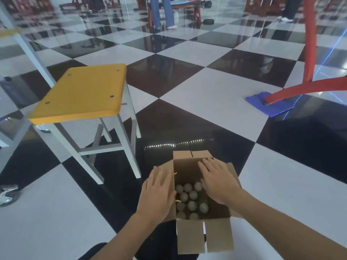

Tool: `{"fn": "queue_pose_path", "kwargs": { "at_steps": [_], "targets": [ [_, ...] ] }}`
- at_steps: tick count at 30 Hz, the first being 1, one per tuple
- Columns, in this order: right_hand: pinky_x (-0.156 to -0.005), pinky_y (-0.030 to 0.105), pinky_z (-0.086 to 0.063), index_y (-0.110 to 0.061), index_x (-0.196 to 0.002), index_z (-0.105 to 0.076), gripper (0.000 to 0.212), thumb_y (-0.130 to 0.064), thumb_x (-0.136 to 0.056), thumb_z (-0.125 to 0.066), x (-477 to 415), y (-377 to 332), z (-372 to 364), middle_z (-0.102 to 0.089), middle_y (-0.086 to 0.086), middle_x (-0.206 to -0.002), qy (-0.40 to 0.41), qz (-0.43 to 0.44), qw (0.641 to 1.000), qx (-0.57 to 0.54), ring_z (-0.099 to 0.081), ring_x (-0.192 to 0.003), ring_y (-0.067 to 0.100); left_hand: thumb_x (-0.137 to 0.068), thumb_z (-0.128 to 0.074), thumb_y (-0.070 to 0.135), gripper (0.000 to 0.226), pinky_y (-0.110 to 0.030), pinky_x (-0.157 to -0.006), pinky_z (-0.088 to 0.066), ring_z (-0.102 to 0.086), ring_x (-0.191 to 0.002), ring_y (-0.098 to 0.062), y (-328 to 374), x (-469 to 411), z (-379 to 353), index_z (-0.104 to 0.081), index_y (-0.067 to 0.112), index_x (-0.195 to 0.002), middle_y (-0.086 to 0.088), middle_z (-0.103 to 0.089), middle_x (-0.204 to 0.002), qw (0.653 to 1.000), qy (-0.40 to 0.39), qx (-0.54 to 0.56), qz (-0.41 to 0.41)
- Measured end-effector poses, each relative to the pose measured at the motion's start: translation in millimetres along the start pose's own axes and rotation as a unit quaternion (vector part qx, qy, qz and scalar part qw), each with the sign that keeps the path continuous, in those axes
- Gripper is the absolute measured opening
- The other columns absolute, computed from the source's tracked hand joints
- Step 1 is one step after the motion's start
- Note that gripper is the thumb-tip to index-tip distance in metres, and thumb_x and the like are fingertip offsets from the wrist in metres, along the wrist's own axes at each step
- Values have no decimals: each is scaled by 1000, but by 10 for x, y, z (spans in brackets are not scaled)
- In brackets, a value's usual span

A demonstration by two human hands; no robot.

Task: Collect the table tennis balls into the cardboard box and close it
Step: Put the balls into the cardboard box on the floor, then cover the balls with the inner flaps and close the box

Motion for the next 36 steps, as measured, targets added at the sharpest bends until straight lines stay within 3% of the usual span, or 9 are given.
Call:
{"fn": "queue_pose_path", "kwargs": {
  "at_steps": [4, 9, 11, 15, 19, 24, 27, 31, 36],
  "targets": [
    [-119, 40, -13, -13, -147, -32, 50, -37, -103, -27, -295, 192, -6, -32, 9, -155, 23, -34, 999, -28, -24, -145, 26, -103, -26, 48, 56, -39, -120, -15, 2, -152, -22, 15, 12, -83, -17, 27, -155, 1, -16, -163, 1000, 6, 16, -24],
    [-116, 49, -19, -18, -143, -40, 50, -40, -104, -18, -588, 324, 5, -48, 10, -145, -48, -61, 996, -39, -43, -132, 31, -105, -22, 45, 57, -33, -120, -19, -19, -147, -11, 85, 88, -160, -8, 27, -157, 7, -22, -161, 999, 15, 44, -5],
    [-113, 55, -18, -27, -132, -47, 43, -34, -102, -17, -705, 324, 24, -46, 10, -145, -89, -50, 994, -29, -48, -126, 35, -105, -21, 45, 57, -32, -120, -20, -20, -147, -10, 97, 93, -159, -5, 27, -157, 8, -21, -161, 999, 17, 37, -4],
    [-107, 58, -21, -21, -107, -50, 40, -37, -97, -14, -891, 333, 35, -54, 12, -129, -123, -99, 984, -88, -51, -115, 35, -105, -23, 44, 58, -31, -119, -21, -23, -146, -10, 98, 70, -123, -5, 26, -157, 8, -24, -160, 1000, 25, 9, -7],
    [-109, 53, -24, -13, -129, -50, 39, -30, -94, -45, -985, 366, 93, -54, 12, -132, -68, -184, 953, -231, -49, -121, 33, -105, -24, 43, 58, -31, -119, -22, -24, -145, -10, 134, 73, -92, -7, 25, -157, 7, -26, -159, 1000, 17, -5, -6],
    [-114, 55, -25, -19, -143, -39, 65, -13, -83, -65, -878, 403, 244, -38, 10, -146, 19, -198, 929, -313, -39, -131, 33, -103, -33, 42, 53, -32, -117, -28, -33, -140, -12, 187, -61, -15, -25, 22, -151, 3, -34, -154, 1000, 24, 3, -9],
    [-112, 54, -30, -22, -137, -47, 64, -9, -79, -68, -755, 403, 350, -44, 7, -138, 69, -174, 930, -318, -44, -123, 28, -103, -36, 38, 49, -34, -114, -34, -39, -136, -15, 187, -297, 112, -31, 20, -148, 0, -41, -150, 997, 50, 60, -3],
    [-98, 40, -48, -22, -121, -60, 49, -5, -76, -66, -507, 459, 389, -58, 1, -120, 136, -131, 927, -322, -55, -105, 21, -107, -31, 34, 52, -38, -115, -29, -35, -142, -24, 174, -823, 276, -25, 10, -153, -9, -37, -155, 982, 4, 162, 98],
    [-82, 31, -52, -22, -95, -68, 20, -12, -79, -62, -170, 449, 279, -64, -8, -93, 155, -23, 959, -238, -55, -84, 11, -106, -40, 20, 46, -26, -91, -37, -49, -128, -26, 150, -1205, 256, -33, 10, -150, -12, -50, -143, 936, -45, 294, 191]
  ]
}}
Point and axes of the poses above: each hand's wrist, its own x-axis away from the middle knuckle, its own z-axis out of the back of the hand, y = z × x, the point moved 1 cm from there along -x, towards the middle knuckle
